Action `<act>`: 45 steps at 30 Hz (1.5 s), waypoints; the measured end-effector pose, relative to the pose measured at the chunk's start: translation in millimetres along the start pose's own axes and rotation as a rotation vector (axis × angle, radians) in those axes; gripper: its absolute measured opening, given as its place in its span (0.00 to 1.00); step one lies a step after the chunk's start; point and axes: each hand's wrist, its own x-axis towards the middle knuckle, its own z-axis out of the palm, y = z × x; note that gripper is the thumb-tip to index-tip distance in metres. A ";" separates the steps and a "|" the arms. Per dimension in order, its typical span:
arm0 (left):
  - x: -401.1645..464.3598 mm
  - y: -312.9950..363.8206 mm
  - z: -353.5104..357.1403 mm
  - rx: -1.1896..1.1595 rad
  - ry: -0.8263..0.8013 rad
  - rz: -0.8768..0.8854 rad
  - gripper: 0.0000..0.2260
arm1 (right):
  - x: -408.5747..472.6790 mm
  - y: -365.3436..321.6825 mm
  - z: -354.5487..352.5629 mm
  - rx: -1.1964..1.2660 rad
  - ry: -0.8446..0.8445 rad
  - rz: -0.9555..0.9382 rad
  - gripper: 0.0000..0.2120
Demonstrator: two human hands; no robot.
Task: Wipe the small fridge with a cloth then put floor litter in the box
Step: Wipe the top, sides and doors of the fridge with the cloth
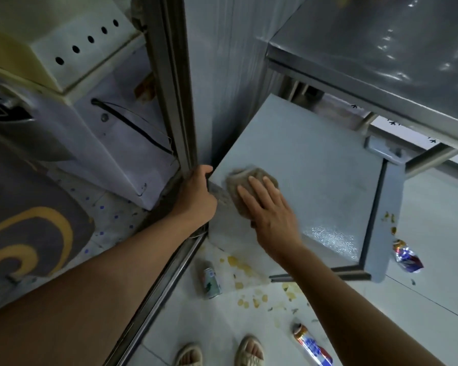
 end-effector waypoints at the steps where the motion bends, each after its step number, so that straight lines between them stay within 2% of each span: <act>1: -1.0 6.7 5.7 0.026 -0.002 0.046 0.26 | -13.7 10.3 -3.1 0.003 0.010 0.027 0.40; 6: 0.4 28.5 30.6 0.213 -0.093 0.157 0.26 | -37.8 23.2 -8.4 0.019 -0.002 0.172 0.37; 13: -2.4 31.1 36.4 0.388 -0.027 0.171 0.26 | 19.1 -5.5 1.6 0.008 -0.052 0.175 0.32; 17: -8.0 41.2 41.5 0.525 -0.023 0.140 0.22 | -27.1 25.9 -5.5 -0.001 -0.053 0.144 0.36; 20: -10.1 49.1 51.0 0.607 -0.027 0.123 0.22 | -82.0 61.5 -13.4 0.006 -0.088 0.263 0.40; 23: -16.2 58.4 74.1 0.629 0.004 0.211 0.20 | -128.6 94.9 -25.6 -0.048 -0.164 0.404 0.40; 27: -21.7 79.4 119.5 0.580 -0.138 0.407 0.26 | -124.0 91.5 -26.5 -0.023 -0.187 0.508 0.40; 30: -16.1 89.9 134.5 0.572 -0.172 0.417 0.26 | -92.0 78.7 -20.2 0.048 -0.123 0.530 0.35; 32: -13.2 90.2 135.0 0.648 -0.165 0.440 0.24 | -87.2 82.1 -20.9 0.084 -0.110 0.500 0.32; 35: -15.2 95.9 134.5 0.697 -0.134 0.452 0.18 | -115.6 85.2 -22.6 0.104 -0.116 0.457 0.35; 38: -12.4 107.2 137.4 0.667 -0.106 0.394 0.10 | -144.4 92.4 -25.0 0.096 -0.122 0.534 0.34; 41: -4.1 109.9 139.6 0.705 -0.093 0.376 0.10 | -125.4 127.1 -28.7 0.092 -0.159 0.631 0.36; 45: 0.0 107.6 141.6 0.710 -0.091 0.367 0.10 | -64.0 182.3 -35.4 0.164 -0.089 0.738 0.30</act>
